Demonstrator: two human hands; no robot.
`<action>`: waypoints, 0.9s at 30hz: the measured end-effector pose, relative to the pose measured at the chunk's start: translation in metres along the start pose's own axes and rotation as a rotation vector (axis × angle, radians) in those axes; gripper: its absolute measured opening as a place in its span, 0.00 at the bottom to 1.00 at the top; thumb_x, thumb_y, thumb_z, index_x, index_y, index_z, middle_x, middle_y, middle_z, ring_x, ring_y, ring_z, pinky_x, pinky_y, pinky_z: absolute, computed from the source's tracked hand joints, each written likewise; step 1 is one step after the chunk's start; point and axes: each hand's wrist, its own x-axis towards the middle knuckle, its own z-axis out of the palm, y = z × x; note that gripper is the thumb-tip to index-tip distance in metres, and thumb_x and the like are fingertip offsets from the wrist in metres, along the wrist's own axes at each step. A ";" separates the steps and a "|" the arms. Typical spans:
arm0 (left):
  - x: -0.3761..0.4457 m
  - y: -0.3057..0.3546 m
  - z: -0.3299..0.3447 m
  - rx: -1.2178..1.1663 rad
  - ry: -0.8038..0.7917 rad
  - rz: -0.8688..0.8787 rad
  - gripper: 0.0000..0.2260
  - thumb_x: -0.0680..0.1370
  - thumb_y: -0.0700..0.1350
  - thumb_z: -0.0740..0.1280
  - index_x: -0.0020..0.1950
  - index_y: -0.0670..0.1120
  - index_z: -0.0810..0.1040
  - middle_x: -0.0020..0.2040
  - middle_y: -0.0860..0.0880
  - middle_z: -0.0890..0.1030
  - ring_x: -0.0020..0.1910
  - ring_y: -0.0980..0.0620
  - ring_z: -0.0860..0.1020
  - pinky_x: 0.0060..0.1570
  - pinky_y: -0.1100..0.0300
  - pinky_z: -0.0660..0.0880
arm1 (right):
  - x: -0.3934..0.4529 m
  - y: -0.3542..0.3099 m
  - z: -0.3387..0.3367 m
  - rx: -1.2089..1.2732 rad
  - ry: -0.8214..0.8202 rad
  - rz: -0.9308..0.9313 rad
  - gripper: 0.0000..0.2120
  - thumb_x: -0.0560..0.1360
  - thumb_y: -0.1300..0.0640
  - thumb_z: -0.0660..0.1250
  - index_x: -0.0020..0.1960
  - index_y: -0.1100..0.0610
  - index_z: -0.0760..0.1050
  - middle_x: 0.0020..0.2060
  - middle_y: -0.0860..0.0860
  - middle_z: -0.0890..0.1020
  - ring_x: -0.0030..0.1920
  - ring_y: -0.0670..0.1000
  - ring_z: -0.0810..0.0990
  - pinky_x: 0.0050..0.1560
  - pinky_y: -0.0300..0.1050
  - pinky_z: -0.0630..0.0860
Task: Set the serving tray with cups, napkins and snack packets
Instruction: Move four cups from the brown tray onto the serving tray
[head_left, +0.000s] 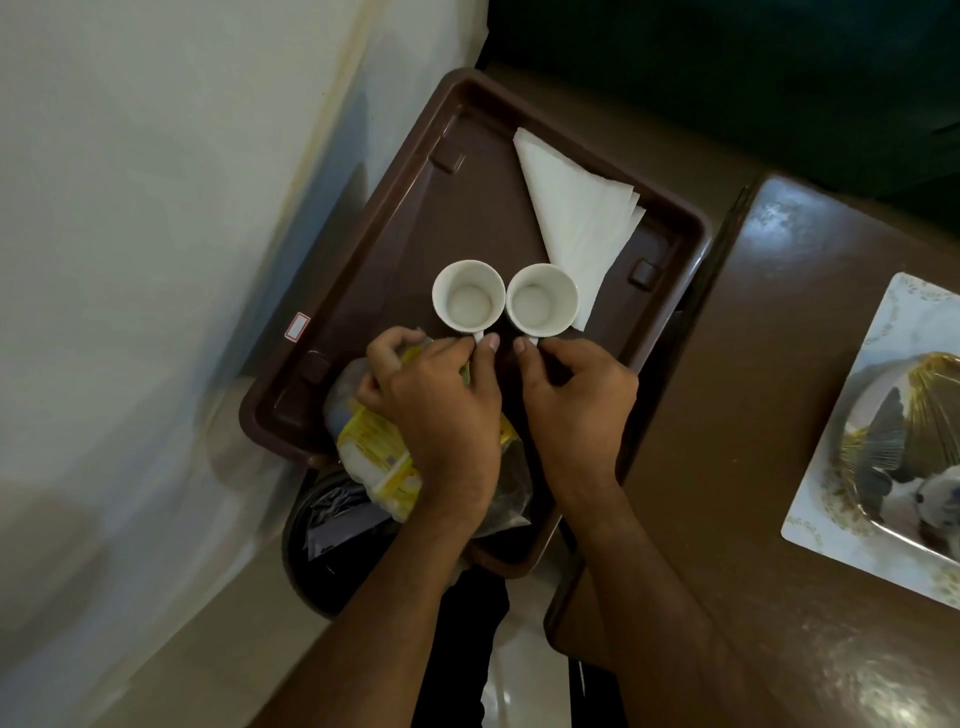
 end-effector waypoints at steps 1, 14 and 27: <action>-0.002 0.001 0.000 -0.008 0.013 0.017 0.07 0.78 0.52 0.74 0.42 0.53 0.86 0.37 0.62 0.77 0.61 0.53 0.71 0.59 0.58 0.51 | 0.000 0.001 -0.001 0.000 0.003 -0.003 0.07 0.78 0.55 0.75 0.44 0.57 0.88 0.33 0.50 0.84 0.35 0.48 0.81 0.36 0.46 0.78; -0.032 0.025 -0.002 -0.055 0.152 0.132 0.08 0.78 0.47 0.75 0.40 0.47 0.86 0.37 0.68 0.66 0.60 0.46 0.77 0.67 0.45 0.68 | -0.009 0.011 -0.029 0.006 0.032 -0.021 0.06 0.77 0.58 0.77 0.42 0.58 0.87 0.31 0.49 0.82 0.31 0.41 0.73 0.36 0.24 0.67; -0.081 0.072 0.012 -0.182 0.120 0.197 0.07 0.80 0.45 0.73 0.46 0.43 0.88 0.36 0.59 0.76 0.52 0.52 0.75 0.48 0.70 0.69 | -0.013 0.041 -0.094 0.083 0.085 -0.045 0.05 0.78 0.59 0.76 0.44 0.59 0.88 0.33 0.50 0.83 0.33 0.44 0.75 0.36 0.26 0.66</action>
